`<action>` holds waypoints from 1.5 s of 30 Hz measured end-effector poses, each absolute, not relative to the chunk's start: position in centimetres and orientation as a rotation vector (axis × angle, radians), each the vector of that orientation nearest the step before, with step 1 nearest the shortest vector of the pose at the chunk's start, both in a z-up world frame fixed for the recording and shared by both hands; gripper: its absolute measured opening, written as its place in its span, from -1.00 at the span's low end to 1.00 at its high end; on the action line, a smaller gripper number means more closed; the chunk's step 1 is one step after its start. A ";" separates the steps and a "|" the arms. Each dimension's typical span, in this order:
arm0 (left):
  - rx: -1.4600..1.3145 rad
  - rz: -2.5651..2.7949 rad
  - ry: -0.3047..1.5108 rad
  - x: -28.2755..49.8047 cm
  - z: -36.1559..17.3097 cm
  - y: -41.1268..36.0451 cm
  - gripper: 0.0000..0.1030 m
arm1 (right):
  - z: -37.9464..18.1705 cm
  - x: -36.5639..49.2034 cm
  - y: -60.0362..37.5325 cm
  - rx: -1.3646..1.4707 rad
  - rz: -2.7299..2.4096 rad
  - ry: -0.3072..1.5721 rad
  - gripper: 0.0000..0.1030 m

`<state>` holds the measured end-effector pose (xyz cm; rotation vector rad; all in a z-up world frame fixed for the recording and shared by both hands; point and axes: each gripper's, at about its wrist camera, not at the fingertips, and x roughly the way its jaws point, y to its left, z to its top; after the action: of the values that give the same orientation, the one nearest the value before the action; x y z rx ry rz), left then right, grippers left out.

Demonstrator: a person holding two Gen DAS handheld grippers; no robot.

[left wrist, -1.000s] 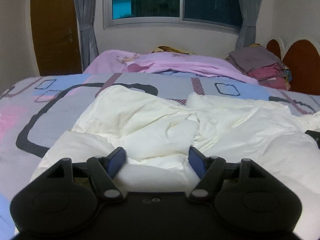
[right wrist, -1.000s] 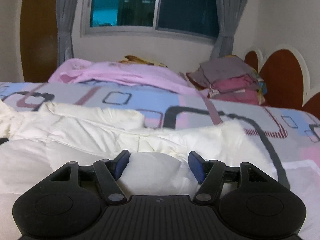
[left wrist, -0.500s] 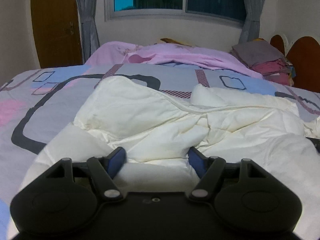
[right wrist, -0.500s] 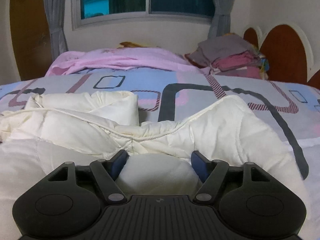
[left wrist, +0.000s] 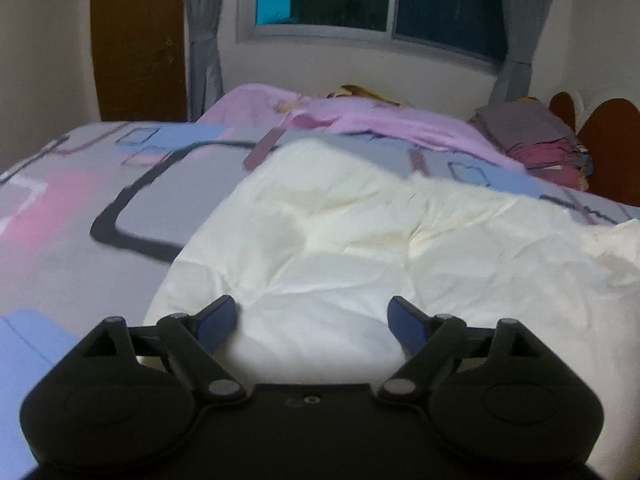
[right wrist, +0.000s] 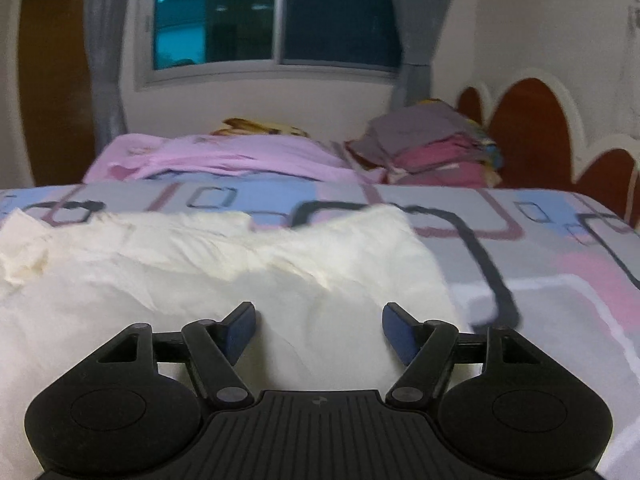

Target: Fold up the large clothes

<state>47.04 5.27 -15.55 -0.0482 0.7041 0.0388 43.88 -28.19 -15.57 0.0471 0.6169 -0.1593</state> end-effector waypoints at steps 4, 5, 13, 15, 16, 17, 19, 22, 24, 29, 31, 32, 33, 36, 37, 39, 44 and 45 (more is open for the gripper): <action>-0.038 0.047 0.731 47.4 -16.3 5.3 0.63 | -17.7 43.8 -29.1 0.025 -0.204 0.664 0.35; -0.037 0.049 0.737 47.4 -16.5 5.3 0.64 | -18.2 44.0 -29.3 0.039 -0.202 0.676 0.35; -0.043 0.052 0.763 47.5 -16.6 5.4 0.62 | -18.0 44.3 -30.8 0.079 -0.201 0.741 0.63; -0.062 0.056 0.776 47.5 -16.0 5.7 0.61 | -16.5 43.4 -30.6 0.095 -0.191 0.704 0.63; -0.072 0.060 0.777 47.5 -15.7 5.9 0.61 | -15.9 43.0 -30.4 0.108 -0.178 0.690 0.63; -0.078 0.062 0.778 47.3 -15.3 5.9 0.62 | -15.3 42.6 -30.0 0.114 -0.160 0.679 0.63; -0.079 0.060 0.780 47.0 -14.8 5.8 0.64 | -14.2 42.1 -29.0 0.110 -0.123 0.664 0.63; -0.062 0.057 0.779 46.4 -14.0 5.5 0.67 | -13.1 41.7 -27.5 0.111 -0.075 0.654 0.63; -0.057 0.050 0.779 46.2 -13.4 5.4 0.69 | -12.5 41.6 -26.3 0.106 -0.050 0.652 0.63; -0.060 0.039 0.788 45.4 -12.5 5.5 0.74 | -12.3 41.6 -23.7 0.100 0.001 0.665 0.63; -0.064 0.034 0.794 45.0 -12.3 5.6 0.75 | -12.5 41.4 -22.9 0.101 0.013 0.674 0.63; -0.065 0.036 0.798 44.8 -12.2 5.6 0.75 | -12.6 41.3 -22.5 0.100 0.017 0.678 0.63; -0.069 0.034 0.802 44.6 -12.2 5.7 0.76 | -12.7 41.3 -22.3 0.101 0.019 0.680 0.63; -0.087 0.029 0.827 44.1 -12.3 6.0 0.76 | -13.0 41.4 -21.4 0.102 0.024 0.679 0.63; -0.103 0.026 0.838 43.8 -12.4 6.2 0.76 | -13.2 41.5 -21.1 0.096 0.022 0.677 0.63; -0.127 0.025 0.854 43.2 -12.7 6.7 0.76 | -13.9 41.8 -20.7 0.085 0.004 0.689 0.63; -0.181 0.032 0.896 40.7 -13.9 8.7 0.76 | -16.6 42.6 -20.5 0.082 -0.016 0.732 0.64; -0.205 0.038 0.907 40.2 -14.2 9.2 0.76 | -17.1 42.7 -20.5 0.075 -0.020 0.736 0.72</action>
<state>40.16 9.19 -14.20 -0.2054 0.9068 0.0381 42.68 -20.48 -17.12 0.0749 0.7357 -0.0196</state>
